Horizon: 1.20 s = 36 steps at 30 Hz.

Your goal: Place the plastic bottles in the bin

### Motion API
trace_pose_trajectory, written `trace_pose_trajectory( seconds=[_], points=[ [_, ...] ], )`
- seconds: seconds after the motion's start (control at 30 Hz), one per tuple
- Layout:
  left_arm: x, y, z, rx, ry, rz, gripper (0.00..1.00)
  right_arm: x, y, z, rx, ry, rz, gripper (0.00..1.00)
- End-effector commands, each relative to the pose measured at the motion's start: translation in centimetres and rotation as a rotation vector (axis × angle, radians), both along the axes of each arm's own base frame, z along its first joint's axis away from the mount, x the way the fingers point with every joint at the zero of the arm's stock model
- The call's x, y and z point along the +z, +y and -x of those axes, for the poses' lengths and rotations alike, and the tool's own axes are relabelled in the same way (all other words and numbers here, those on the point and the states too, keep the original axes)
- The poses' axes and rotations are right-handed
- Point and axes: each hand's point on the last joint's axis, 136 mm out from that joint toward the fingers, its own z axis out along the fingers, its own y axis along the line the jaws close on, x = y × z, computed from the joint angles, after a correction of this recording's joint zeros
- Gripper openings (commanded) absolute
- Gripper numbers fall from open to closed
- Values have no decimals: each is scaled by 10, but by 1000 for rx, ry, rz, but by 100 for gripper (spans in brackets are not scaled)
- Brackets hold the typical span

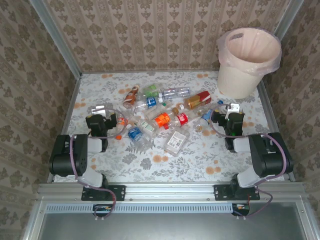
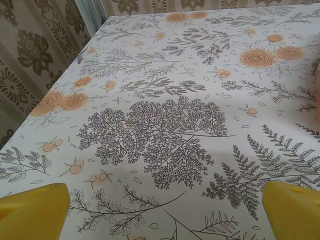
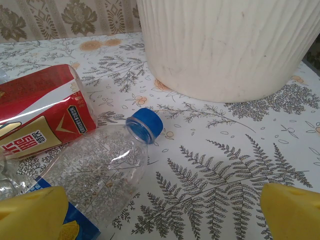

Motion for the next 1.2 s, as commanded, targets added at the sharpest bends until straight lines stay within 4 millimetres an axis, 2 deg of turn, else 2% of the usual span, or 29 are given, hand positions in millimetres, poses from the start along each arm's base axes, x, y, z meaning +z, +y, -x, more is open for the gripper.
trace_pose_trajectory(
  seconds=[0.0,0.93,1.07,1.17],
  points=[
    [14,0,-6,3,-47,-14,100,10,0,-4,-9,-41,3,100],
    [15,0,-5,2,-50,-19,100,10,0,-3,-9,-42,3,100],
    [25,-3,-4,-10,-53,-25,100,25,-1,0,-7,-53,5,100],
    [40,1,1,18,-49,-36,100,50,-4,7,-28,-62,4,100]
  ],
)
